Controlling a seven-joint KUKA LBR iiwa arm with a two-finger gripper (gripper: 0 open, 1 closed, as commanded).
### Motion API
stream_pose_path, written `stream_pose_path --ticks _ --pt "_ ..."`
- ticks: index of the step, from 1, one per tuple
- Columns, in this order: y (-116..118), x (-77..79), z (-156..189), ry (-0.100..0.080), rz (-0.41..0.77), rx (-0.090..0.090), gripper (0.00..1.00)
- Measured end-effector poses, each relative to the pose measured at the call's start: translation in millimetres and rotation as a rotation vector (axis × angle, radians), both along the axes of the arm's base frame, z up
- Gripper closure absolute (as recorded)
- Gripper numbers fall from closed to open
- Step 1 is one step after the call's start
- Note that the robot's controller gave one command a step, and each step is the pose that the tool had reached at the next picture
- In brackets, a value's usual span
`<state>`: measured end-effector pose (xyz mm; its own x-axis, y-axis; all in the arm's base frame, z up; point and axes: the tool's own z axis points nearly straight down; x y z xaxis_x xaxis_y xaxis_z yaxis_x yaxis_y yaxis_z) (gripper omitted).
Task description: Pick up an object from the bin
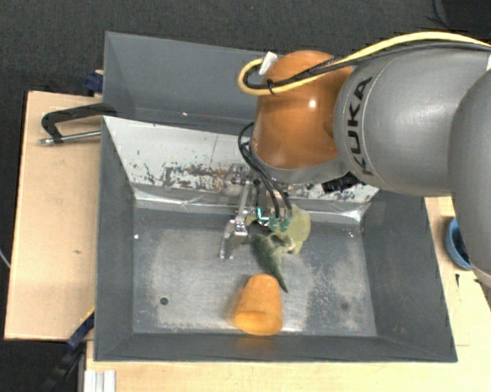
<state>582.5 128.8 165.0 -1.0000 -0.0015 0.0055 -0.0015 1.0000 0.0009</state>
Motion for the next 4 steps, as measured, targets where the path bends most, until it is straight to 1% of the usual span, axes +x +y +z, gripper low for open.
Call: stream_pose_path --ticks 1,2,3,4 --pt "-105.1 6.0 -93.6 -0.01 -0.092 0.005 0.0" --pt "-128.6 -10.2 -63.3 -0.007 -0.327 -0.001 0.0" --pt "-97.6 -13.8 -57.1 -0.008 -0.374 0.001 0.0" --pt "-91.5 -2.5 -92.3 -0.008 -0.588 0.0 0.0"
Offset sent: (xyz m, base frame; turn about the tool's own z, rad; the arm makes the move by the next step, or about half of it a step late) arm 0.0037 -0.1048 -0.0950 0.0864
